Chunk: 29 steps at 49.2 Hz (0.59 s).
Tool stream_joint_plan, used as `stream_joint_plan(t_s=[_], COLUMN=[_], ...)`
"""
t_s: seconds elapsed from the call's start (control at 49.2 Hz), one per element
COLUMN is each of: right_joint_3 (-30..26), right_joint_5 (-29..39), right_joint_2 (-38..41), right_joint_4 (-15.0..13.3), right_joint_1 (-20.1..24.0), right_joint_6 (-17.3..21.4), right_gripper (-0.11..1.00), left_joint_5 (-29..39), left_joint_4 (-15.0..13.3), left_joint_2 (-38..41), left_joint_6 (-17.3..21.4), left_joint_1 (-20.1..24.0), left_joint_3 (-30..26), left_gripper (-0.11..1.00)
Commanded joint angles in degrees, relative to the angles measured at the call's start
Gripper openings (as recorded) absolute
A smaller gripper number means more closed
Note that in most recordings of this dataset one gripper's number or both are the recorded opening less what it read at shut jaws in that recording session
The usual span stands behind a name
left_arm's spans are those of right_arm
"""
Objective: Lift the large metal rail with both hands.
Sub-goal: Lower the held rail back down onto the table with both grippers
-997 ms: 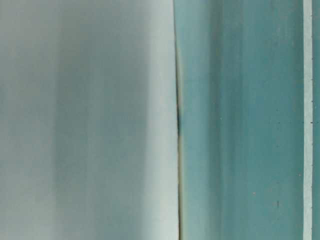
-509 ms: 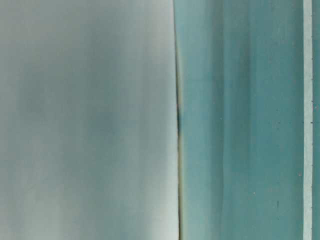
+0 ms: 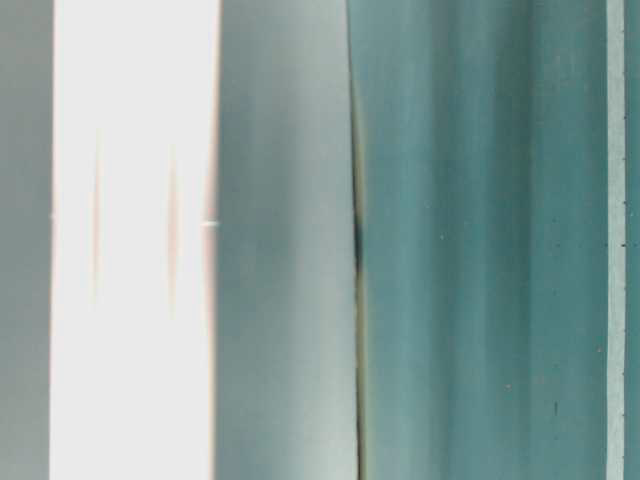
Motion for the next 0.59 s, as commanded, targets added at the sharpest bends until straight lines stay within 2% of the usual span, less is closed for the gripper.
stream_joint_plan(t_s=[0.0,0.122,0.386,0.57], right_joint_3=[1.14,3.96,10.11,13.71], right_joint_5=[-2.11,-4.75,-11.95,-16.96], right_joint_2=[-0.26,-0.09,0.53,1.85], right_joint_4=[-0.44,-0.53,-1.32,-1.49], right_joint_1=[-0.18,-0.26,-0.35,-0.62], right_joint_6=[0.79,0.70,0.53,0.35], right_gripper=[0.38,0.38,0.38,0.38], left_joint_5=[-3.60,-7.56,-11.43,-18.28], left_joint_4=[0.00,0.00,0.00,0.00], left_joint_2=[-0.97,-0.26,2.46,3.25], left_joint_6=[-0.09,0.00,0.09,-0.18], left_joint_1=[0.70,0.70,1.32,1.32], left_joint_3=[1.67,4.92,10.90,15.21], left_gripper=[0.36,0.36,0.36,0.36])
